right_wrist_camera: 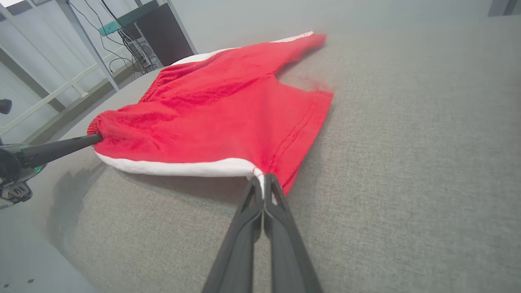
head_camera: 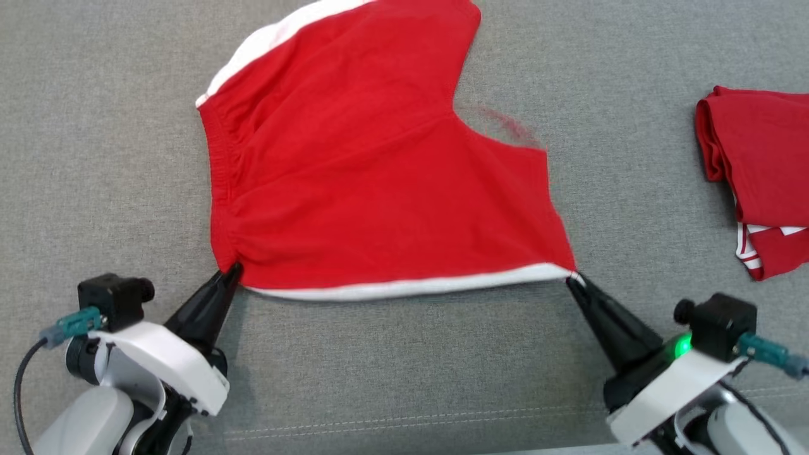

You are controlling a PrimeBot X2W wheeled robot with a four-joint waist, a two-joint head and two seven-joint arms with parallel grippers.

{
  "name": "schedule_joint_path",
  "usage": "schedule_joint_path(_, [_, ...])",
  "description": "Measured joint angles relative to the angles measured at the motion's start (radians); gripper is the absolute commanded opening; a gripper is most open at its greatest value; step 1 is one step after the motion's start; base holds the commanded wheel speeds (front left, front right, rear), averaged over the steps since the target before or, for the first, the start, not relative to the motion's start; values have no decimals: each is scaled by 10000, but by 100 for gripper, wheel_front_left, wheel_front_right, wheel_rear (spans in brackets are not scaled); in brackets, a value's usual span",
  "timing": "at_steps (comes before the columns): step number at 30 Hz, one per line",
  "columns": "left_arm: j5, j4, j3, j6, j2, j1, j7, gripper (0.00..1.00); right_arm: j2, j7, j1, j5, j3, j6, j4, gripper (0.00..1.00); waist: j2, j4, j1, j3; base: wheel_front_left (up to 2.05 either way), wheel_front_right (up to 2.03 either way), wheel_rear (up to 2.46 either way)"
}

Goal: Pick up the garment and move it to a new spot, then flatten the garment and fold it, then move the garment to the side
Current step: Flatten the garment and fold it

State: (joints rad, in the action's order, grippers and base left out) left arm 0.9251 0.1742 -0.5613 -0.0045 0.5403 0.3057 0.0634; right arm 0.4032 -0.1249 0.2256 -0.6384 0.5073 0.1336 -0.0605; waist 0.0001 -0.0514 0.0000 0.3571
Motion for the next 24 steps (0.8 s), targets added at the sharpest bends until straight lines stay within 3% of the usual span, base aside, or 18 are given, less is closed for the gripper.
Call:
schedule_joint_path(9, [337,-997,10,600,215,-1192,-424,0,-786,1239,-1571,713,-527,0,1080,0,0,-66,0,-153,0,0,0])
schedule_joint_path(10, [495,-1005,6,627,180,-1207,-520,0,-779,1384,-1580,909,-529,0,1080,4,0,-61,0,-162,0,0,0])
schedule_joint_path(11, [642,-1011,-17,677,157,-1211,-648,31,-757,1448,-1580,1198,-566,0,1072,46,0,-55,0,-177,0,0,0])
schedule_joint_path(12, [658,-1018,-44,677,151,-1222,-690,48,-769,1542,-1580,1361,-658,0,1058,100,0,-48,0,-199,0,0,0])
schedule_joint_path(13, [681,-1024,-33,679,138,-1244,-685,100,-782,1609,-1582,1465,-740,0,1055,100,0,-39,0,-225,0,0,0])
schedule_joint_path(18, [671,-1083,-111,865,167,-1380,-734,100,-859,1685,-1663,2006,-1141,0,1039,100,0,40,0,-436,0,0,0])
schedule_joint_path(24, [184,-1864,84,1488,232,-1439,-159,100,-926,1563,-1848,2209,-1716,0,1172,100,0,138,0,-838,0,0,0])
